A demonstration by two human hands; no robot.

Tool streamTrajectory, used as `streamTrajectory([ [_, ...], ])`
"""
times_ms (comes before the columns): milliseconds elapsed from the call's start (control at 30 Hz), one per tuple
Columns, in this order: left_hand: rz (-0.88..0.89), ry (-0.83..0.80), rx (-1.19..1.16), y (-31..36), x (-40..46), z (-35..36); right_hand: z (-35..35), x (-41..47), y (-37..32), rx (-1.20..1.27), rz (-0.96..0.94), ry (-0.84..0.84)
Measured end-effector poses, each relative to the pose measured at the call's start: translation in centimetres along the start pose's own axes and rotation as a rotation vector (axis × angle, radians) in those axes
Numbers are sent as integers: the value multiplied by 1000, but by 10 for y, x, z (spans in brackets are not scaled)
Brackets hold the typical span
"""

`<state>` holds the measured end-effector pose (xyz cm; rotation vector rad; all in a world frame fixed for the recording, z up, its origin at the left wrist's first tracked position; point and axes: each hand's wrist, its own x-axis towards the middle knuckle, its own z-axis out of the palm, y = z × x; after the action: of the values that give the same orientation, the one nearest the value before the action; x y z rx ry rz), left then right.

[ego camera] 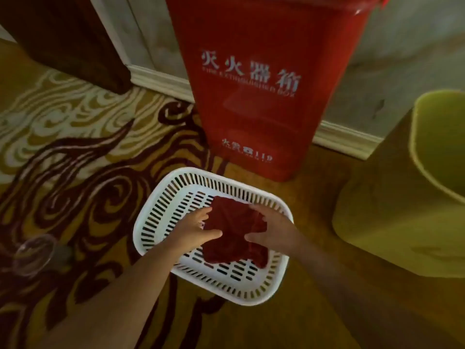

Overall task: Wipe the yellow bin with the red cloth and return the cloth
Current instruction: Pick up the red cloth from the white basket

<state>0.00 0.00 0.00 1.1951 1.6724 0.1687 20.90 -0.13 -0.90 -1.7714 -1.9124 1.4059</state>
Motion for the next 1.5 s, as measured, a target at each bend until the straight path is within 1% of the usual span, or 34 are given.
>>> streamTrajectory([
  [67, 40, 47, 48, -13, 20, 4, 15, 23, 8, -107, -53, 66],
  [167, 64, 62, 7, -27, 46, 14, 34, 48, 14, -297, -64, 114],
  [233, 45, 73, -3, -34, 54, 26, 44, 51, 17, -407, -27, 110],
  [333, 26, 164, 46, -39, 55, 41, 55, 44, 24, -517, -5, 71],
  [433, 74, 224, 81, -44, 56, 46, 66, 41, 30, -496, -26, 130],
  [567, 181, 262, 168, -54, 59, 46, 77, 47, 32, -441, -51, 300],
  [767, 245, 271, 109, -47, 42, 48, 71, 40, 27, -362, -100, 395],
  [933, 375, 291, 43, -28, 24, 35, 36, 13, 13, -293, -319, 491],
  [1000, 424, 305, -23, -12, 10, 30, 15, -5, 3, -279, -424, 542],
  [1100, 453, 275, -219, 22, -19, 28, -18, -38, -14, -274, -543, 657],
  [1167, 452, 210, -393, 45, -39, 32, -38, -60, -24, -178, -544, 741],
  [1233, 451, 119, -572, 67, -56, 39, -56, -82, -28, 21, -470, 772],
  [1267, 455, 73, -629, 76, -63, 42, -64, -94, -28, 147, -412, 757],
  [1333, 481, -8, -676, 93, -77, 48, -80, -116, -24, 373, -312, 714],
  [1367, 501, -39, -680, 100, -83, 51, -85, -126, -21, 424, -277, 703],
  [1400, 520, -65, -675, 107, -88, 55, -90, -133, -19, 418, -244, 687],
  [1500, 559, -126, -609, 123, -100, 70, -97, -148, -12, 235, -148, 574],
])
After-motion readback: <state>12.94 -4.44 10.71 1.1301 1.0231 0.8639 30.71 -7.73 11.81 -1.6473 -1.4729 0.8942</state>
